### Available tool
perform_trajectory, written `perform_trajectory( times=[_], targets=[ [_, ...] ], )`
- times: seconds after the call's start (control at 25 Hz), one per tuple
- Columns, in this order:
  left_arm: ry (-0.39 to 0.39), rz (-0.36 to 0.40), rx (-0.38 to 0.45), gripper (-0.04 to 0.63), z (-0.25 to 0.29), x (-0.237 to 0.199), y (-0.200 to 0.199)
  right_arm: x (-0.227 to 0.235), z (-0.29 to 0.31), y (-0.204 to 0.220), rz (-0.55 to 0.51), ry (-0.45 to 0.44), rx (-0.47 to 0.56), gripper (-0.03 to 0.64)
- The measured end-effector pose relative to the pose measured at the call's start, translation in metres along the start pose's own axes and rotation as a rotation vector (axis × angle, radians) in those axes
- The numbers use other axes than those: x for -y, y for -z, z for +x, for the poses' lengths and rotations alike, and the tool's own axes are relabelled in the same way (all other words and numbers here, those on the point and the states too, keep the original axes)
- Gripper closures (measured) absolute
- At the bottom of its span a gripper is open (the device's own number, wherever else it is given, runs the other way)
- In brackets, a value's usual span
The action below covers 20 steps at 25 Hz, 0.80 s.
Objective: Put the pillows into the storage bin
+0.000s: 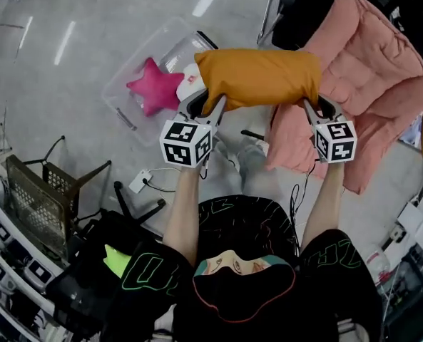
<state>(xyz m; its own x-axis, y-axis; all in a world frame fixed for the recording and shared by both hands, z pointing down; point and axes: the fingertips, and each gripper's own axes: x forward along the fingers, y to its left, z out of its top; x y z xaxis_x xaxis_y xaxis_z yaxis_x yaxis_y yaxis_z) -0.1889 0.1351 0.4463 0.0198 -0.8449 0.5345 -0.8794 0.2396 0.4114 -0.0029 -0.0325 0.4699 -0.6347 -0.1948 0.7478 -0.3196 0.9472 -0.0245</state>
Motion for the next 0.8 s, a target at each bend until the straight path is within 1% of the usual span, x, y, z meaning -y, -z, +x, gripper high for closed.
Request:
perform_trajectory(
  times=[0.16, 0.32, 0.52, 0.68, 0.8],
  targets=[
    [-0.085, -0.109, 0.033, 0.451, -0.036, -0.061, 0.011, -0.050, 0.039, -0.041, -0.109, -0.077, -0.036, 0.492],
    [-0.165, -0.203, 0.037, 0.448, -0.070, -0.124, 0.030, -0.105, 0.087, -0.073, -0.204, -0.144, -0.085, 0.491],
    [-0.278, -0.318, 0.033, 0.442, -0.104, -0.204, 0.067, -0.174, 0.164, -0.092, -0.291, -0.255, -0.168, 0.483],
    [-0.346, -0.397, 0.026, 0.437, -0.126, -0.263, 0.092, -0.224, 0.221, -0.104, -0.352, -0.310, -0.221, 0.474],
    [-0.409, -0.448, 0.023, 0.434, -0.140, -0.304, 0.107, -0.256, 0.260, -0.120, -0.388, -0.347, -0.232, 0.453]
  ],
)
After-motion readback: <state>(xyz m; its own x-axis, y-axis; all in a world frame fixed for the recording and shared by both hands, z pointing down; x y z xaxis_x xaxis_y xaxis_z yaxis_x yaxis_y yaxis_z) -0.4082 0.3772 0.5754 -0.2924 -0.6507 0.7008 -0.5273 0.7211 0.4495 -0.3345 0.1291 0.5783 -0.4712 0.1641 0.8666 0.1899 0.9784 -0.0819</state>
